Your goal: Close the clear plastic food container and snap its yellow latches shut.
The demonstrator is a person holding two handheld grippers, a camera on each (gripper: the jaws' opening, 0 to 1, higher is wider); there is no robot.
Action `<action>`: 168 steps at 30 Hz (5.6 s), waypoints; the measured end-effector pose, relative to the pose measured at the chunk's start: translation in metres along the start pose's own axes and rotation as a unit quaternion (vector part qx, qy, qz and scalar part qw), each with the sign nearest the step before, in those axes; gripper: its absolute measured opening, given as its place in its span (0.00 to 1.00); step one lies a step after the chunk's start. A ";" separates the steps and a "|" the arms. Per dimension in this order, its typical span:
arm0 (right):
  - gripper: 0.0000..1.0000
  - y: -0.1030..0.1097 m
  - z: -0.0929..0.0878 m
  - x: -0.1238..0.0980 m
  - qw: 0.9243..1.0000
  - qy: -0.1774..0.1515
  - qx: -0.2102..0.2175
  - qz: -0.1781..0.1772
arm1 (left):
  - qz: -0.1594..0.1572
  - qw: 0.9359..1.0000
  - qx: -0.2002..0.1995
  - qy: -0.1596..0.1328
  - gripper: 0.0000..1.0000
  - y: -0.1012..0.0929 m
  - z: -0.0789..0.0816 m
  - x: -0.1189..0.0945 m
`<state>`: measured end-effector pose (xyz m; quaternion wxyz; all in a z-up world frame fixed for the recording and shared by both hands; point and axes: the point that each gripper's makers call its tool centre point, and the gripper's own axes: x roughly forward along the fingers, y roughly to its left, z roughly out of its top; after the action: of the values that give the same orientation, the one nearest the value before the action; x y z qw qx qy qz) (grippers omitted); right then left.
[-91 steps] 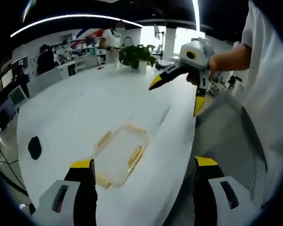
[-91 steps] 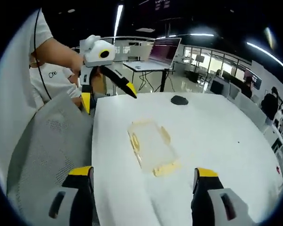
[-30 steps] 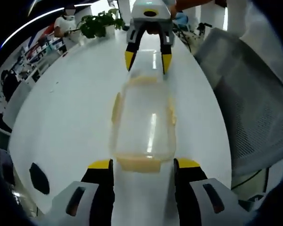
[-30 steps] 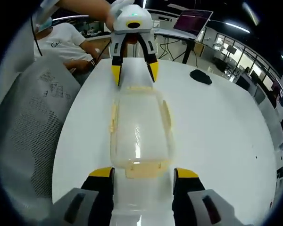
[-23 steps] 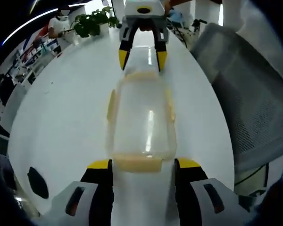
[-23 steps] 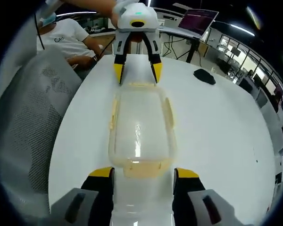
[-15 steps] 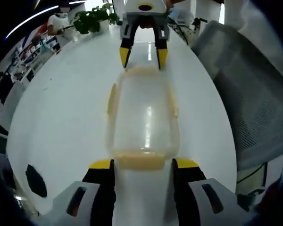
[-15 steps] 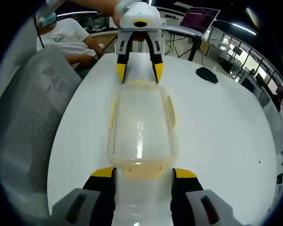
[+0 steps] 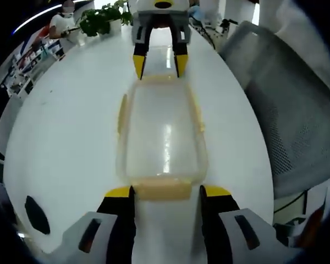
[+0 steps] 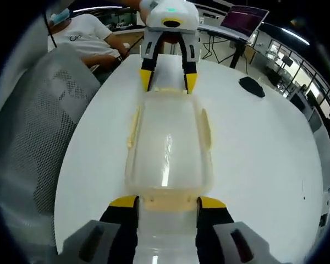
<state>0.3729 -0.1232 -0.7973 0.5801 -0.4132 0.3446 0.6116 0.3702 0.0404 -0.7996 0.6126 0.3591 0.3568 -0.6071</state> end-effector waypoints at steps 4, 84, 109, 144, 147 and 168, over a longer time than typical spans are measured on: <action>0.44 0.001 -0.001 0.002 1.000 0.023 -0.013 0.007 | -0.002 1.000 0.004 0.003 0.45 -0.001 0.000 0.000; 0.36 0.014 -0.027 -0.127 1.000 -0.010 0.020 -0.006 | 0.033 0.999 0.017 0.022 0.36 0.000 0.124 -0.053; 0.36 0.016 -0.087 -0.154 1.000 0.000 0.023 -0.010 | 0.031 0.999 0.028 0.020 0.36 0.006 0.179 -0.018; 0.36 0.018 -0.155 -0.153 0.999 0.021 0.023 -0.007 | 0.022 0.999 0.033 0.033 0.36 0.011 0.218 0.036; 0.36 0.019 -0.160 -0.152 0.999 0.022 0.028 -0.005 | 0.021 0.999 0.035 0.035 0.36 0.012 0.220 0.041; 0.37 0.023 -0.173 -0.141 0.999 0.024 0.036 0.004 | 0.005 0.998 0.028 0.049 0.37 0.011 0.218 0.057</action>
<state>0.3667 -0.3409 -0.7441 0.5837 -0.4047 0.3821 0.5912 0.3815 -0.1779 -0.7433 0.5869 0.4071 0.3673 -0.5957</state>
